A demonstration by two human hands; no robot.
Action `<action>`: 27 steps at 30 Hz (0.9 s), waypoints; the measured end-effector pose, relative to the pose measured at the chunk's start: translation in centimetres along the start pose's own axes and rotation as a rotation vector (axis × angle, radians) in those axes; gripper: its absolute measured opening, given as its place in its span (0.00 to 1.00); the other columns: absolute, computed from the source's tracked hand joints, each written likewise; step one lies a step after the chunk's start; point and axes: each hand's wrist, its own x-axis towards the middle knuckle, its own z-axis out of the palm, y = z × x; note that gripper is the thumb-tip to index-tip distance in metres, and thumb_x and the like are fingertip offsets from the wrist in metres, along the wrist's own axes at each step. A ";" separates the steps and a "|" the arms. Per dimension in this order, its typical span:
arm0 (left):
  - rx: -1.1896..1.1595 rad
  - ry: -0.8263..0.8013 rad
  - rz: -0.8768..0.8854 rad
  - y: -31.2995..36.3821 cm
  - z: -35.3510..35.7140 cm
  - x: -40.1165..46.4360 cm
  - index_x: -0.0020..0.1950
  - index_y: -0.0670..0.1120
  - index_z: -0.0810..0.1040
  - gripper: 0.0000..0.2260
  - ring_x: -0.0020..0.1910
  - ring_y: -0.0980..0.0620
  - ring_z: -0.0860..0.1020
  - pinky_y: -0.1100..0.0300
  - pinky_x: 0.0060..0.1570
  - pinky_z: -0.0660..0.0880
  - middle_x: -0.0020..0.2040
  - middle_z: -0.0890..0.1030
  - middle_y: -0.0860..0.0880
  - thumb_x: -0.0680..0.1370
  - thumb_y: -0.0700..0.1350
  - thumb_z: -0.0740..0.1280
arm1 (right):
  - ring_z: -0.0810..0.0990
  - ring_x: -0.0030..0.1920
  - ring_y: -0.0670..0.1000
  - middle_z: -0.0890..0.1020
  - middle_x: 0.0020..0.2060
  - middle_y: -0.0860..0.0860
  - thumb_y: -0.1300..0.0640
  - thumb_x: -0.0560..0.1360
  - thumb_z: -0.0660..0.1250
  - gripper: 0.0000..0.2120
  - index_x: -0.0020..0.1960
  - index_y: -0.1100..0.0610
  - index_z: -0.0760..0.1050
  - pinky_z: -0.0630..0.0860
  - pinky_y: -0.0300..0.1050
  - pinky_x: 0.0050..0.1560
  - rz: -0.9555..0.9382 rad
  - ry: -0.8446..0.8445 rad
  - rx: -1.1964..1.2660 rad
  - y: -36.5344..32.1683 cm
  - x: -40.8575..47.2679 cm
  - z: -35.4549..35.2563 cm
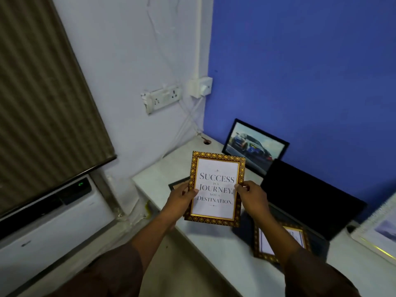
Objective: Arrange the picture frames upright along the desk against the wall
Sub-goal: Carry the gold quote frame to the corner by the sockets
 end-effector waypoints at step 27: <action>-0.125 0.134 -0.100 -0.3 -11.0 24.3 0.72 0.54 0.72 0.19 0.52 0.63 0.77 0.79 0.33 0.73 0.66 0.79 0.49 0.81 0.51 0.66 | 0.81 0.54 0.52 0.84 0.56 0.53 0.45 0.76 0.69 0.19 0.62 0.55 0.80 0.77 0.47 0.53 -0.132 -0.354 -0.014 -11.6 27.7 16.4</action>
